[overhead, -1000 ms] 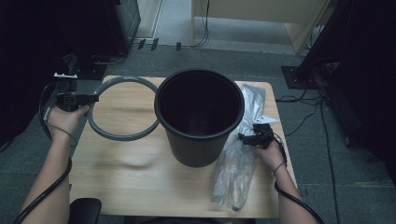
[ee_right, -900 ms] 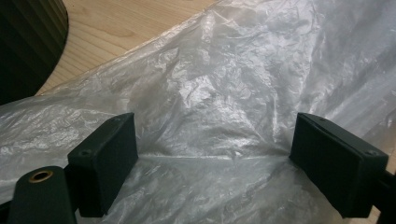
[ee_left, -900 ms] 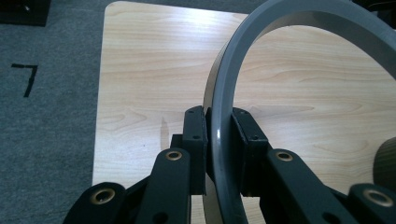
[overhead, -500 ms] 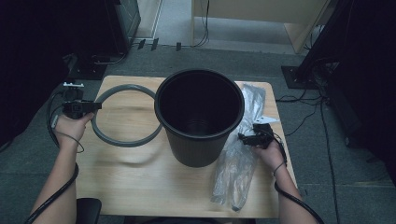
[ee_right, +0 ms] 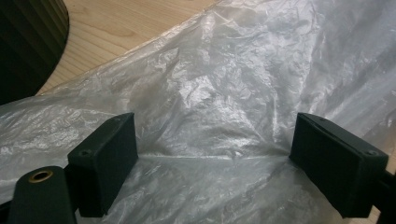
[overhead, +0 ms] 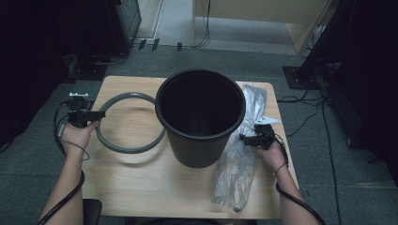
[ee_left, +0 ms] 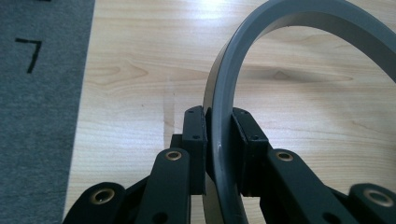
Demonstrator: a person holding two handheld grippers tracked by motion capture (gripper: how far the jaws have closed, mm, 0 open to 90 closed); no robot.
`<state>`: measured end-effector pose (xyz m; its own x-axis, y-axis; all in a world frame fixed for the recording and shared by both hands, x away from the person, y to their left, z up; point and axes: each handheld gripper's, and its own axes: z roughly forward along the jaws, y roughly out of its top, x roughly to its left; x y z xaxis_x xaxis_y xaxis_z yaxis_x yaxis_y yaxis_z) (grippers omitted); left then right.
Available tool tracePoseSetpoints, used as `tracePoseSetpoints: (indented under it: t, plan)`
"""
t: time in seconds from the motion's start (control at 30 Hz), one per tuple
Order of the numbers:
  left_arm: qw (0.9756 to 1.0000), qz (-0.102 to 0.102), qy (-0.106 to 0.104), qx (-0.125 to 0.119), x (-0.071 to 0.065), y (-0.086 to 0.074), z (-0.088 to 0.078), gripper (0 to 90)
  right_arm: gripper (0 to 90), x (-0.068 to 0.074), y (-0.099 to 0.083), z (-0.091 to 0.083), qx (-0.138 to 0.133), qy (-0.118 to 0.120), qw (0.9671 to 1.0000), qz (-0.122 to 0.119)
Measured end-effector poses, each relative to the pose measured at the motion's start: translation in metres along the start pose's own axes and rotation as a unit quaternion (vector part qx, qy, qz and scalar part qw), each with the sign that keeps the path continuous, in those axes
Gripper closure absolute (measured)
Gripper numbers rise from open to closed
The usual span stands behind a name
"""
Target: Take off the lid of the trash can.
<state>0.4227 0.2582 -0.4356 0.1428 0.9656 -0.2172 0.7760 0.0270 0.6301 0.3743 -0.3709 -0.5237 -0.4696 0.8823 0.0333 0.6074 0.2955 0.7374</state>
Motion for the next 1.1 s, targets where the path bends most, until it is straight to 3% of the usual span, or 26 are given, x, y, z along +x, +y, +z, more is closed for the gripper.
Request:
tracePoseSetpoints:
  t: [0.53,1.1]
  plan:
    - [0.9998,-0.008,-0.013,0.011,0.001,-0.017,0.019,77.2,14.2,0.000,0.000,0.000,0.000,0.000,1.0000,0.000]
    - [1.0000,0.006,0.001,0.007,0.004,-0.028,0.031,76.8,14.2,0.000,0.000,0.000,0.000,0.000,1.0000,0.000]
